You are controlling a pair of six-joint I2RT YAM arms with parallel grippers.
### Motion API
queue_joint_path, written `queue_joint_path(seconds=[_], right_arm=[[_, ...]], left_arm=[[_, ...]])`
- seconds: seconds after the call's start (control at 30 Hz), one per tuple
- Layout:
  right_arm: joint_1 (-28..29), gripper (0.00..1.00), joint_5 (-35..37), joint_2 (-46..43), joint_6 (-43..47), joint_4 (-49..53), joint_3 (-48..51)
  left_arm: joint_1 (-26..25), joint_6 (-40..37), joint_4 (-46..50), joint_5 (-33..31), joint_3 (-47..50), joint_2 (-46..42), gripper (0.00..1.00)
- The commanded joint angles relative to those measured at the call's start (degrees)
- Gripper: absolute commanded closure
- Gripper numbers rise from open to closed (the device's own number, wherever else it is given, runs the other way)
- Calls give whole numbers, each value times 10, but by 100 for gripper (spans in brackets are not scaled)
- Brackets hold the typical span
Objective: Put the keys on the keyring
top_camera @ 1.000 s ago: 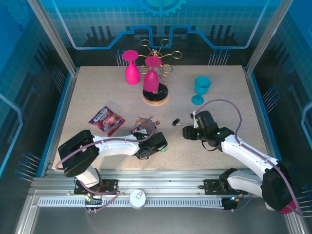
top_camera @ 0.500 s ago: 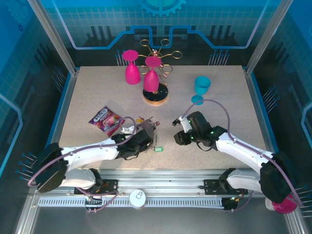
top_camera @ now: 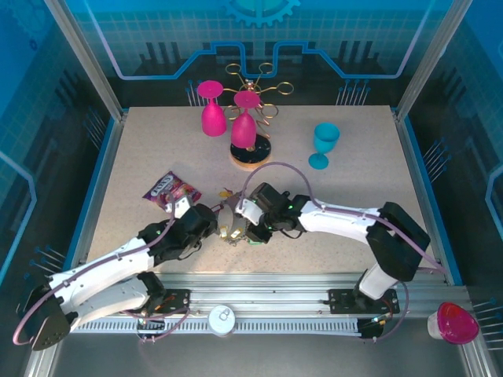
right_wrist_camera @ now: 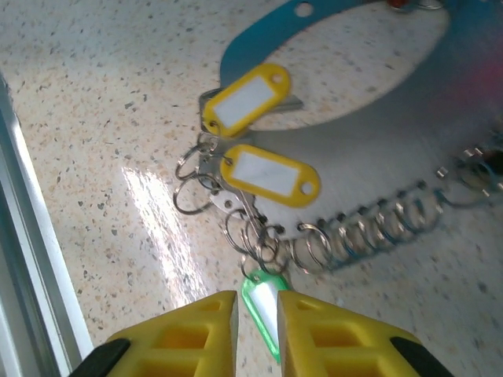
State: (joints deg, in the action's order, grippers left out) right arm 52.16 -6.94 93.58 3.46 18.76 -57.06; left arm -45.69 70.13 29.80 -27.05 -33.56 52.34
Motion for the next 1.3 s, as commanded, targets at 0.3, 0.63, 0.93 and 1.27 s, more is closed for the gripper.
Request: queue_joint_path(seconds=[0.3,0.63,0.93,1.27], right_arm=[[19,84,4,97,62,52,-70],[20,88,7,130,63,58,-87],[22,78,-3,135,65,61,-90],[28,83,36,143,59,57,-92]], left_arm=[[6,9,15,-18,21,-21,65],[7,9,12,-17,22,-21,65],[8,9,13,-16,24,-24,65],[8,9,15,-17,24,-29,65]])
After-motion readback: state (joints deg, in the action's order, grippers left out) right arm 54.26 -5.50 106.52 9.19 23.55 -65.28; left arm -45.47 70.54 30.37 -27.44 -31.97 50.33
